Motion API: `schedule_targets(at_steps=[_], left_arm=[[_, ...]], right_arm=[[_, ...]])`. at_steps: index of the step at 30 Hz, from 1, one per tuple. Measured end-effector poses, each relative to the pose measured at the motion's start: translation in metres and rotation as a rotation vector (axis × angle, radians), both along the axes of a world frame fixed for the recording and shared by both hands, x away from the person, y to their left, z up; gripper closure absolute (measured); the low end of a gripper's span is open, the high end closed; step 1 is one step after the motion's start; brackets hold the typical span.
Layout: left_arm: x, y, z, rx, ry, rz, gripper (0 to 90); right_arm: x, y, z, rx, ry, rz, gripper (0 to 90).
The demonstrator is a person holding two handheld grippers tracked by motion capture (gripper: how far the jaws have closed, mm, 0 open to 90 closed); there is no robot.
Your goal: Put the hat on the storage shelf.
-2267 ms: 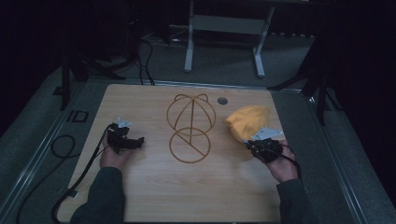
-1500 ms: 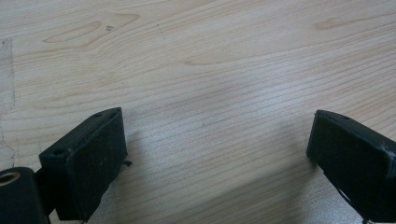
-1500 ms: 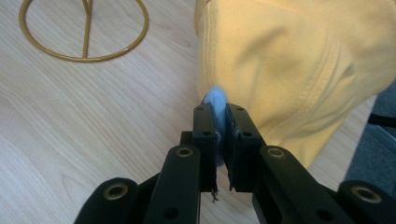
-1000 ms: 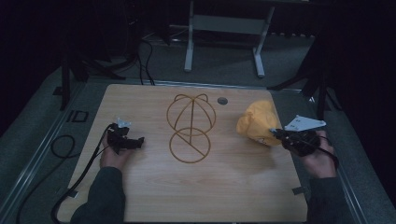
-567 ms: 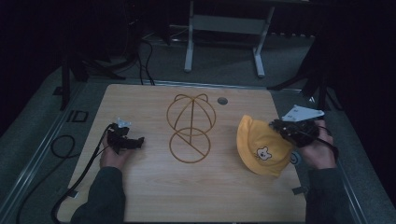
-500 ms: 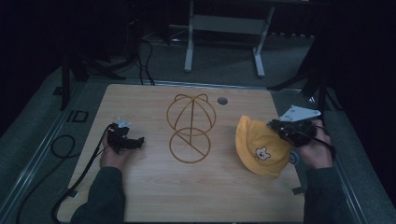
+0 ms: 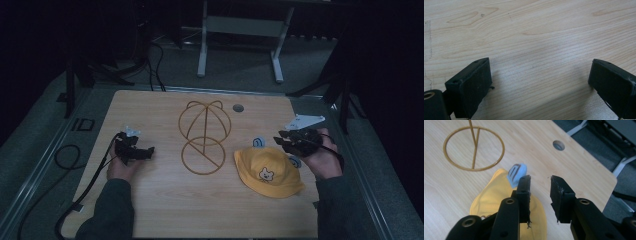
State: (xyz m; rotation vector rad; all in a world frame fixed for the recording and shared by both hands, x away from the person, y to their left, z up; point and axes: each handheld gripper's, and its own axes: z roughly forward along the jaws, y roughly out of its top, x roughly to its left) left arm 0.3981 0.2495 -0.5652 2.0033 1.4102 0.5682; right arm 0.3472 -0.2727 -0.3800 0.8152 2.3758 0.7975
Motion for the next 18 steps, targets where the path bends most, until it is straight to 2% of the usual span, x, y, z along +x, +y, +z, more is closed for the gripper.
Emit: schedule_targets(at_steps=[3, 4, 10, 14, 18], left_arm=[[0.000, 0.000, 0.000, 0.001, 0.000, 0.001, 4.9], [0.000, 0.000, 0.000, 0.000, 0.000, 0.000, 4.9], [0.000, 0.000, 0.000, 0.000, 0.000, 0.000, 4.9], [0.000, 0.000, 0.000, 0.000, 0.000, 0.000, 4.9], [0.000, 0.000, 0.000, 0.001, 0.000, 0.000, 4.9]], right_arm=[[0.000, -0.001, -0.001, 0.001, 0.006, -0.002, 68.1], [0.001, -0.003, -0.004, -0.009, 0.034, -0.007, 65.4], [0.001, -0.002, -0.010, -0.034, 0.086, -0.018, 57.3], [0.002, -0.001, -0.013, -0.052, 0.099, -0.018, 54.9], [0.004, 0.000, -0.016, -0.077, 0.114, -0.027, 46.8]])
